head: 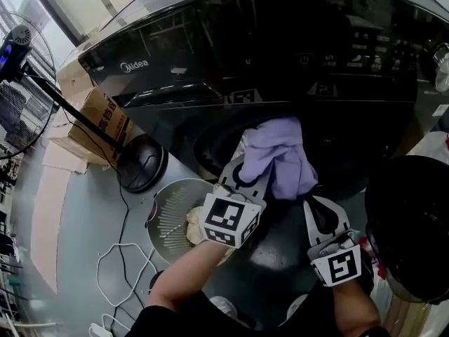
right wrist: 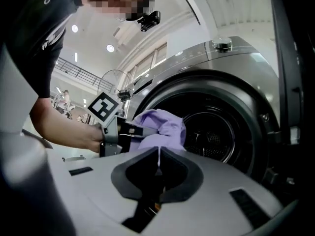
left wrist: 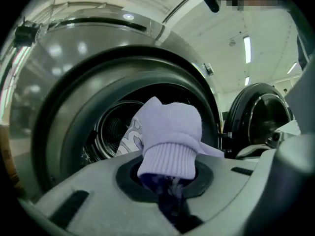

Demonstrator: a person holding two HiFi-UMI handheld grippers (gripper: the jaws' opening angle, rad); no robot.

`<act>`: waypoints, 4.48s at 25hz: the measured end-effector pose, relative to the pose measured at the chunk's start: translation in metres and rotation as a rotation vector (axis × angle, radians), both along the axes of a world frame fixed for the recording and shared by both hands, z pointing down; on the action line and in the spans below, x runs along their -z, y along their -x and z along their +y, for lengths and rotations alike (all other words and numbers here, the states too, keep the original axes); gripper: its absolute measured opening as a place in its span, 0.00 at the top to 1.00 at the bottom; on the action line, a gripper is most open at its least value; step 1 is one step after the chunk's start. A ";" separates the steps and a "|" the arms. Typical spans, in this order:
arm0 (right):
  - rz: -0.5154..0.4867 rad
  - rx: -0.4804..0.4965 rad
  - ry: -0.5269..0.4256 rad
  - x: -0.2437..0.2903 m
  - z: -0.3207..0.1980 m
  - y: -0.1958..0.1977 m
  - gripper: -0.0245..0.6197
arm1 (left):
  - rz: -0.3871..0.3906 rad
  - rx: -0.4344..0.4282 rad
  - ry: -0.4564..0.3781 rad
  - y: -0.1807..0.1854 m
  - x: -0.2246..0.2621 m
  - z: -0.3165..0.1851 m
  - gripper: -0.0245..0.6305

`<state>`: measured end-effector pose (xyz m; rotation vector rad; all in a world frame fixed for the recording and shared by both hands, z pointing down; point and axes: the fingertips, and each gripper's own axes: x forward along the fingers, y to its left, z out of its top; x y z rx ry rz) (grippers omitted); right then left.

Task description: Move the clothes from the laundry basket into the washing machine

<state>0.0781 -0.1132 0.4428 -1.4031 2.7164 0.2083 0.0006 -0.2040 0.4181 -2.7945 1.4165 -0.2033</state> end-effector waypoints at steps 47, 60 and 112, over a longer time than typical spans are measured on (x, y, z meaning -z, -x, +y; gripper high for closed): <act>0.045 0.011 -0.005 0.002 -0.001 -0.005 0.94 | -0.335 0.100 0.142 0.036 -0.103 0.031 0.42; 0.085 0.050 0.004 -0.010 0.000 0.020 0.94 | -0.281 0.241 0.400 0.110 -0.204 0.047 0.48; 0.019 -0.080 0.081 -0.010 0.008 -0.048 0.94 | -0.098 0.008 0.128 -0.057 -0.048 -0.087 0.40</act>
